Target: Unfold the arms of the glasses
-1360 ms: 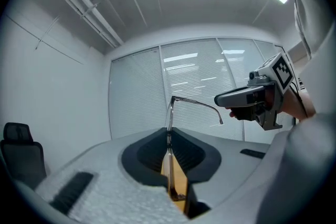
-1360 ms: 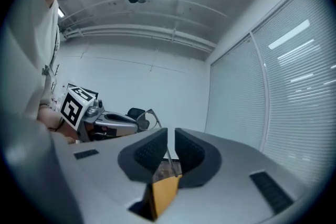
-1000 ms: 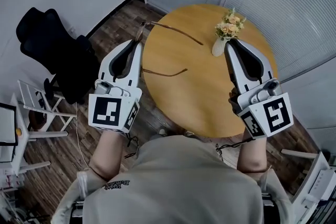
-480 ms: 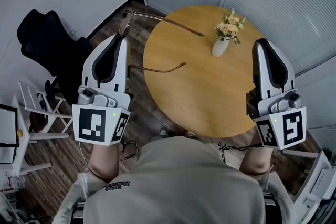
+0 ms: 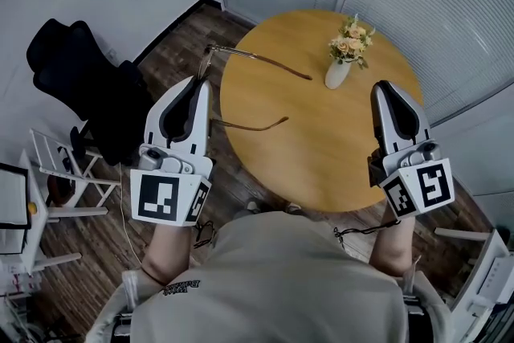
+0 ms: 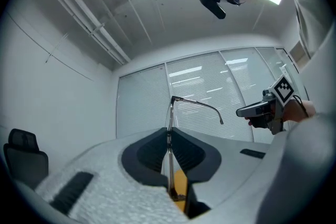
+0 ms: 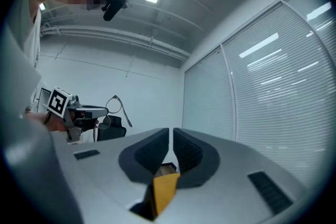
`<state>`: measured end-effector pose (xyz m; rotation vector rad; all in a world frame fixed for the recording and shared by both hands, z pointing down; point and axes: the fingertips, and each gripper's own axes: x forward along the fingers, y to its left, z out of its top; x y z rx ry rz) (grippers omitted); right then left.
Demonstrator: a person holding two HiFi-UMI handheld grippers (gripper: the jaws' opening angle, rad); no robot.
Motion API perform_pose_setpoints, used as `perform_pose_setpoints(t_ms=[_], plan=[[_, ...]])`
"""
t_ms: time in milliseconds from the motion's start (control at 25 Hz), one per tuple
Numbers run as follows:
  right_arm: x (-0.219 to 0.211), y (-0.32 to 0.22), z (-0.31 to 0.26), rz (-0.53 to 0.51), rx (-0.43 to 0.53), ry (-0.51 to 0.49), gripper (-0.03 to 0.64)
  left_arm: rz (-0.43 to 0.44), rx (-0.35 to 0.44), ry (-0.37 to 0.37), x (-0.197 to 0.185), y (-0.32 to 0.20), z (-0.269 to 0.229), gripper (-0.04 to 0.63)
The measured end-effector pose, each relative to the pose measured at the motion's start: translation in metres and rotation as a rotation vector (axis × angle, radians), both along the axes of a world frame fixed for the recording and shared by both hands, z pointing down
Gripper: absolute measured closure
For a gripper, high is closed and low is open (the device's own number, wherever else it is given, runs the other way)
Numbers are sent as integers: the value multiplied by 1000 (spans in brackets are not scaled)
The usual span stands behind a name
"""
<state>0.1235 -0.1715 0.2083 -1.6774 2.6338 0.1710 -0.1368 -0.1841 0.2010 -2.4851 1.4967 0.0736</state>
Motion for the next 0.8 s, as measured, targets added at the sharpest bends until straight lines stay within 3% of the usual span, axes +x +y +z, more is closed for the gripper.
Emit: perform_pose_setpoints(t_ms=[280, 800], plan=[[-7, -5, 34, -15, -80, 68, 577, 17, -68, 17, 8, 3, 25, 557], [-12, -3, 28, -23, -51, 103, 577, 2, -89, 7, 5, -2, 37, 556]])
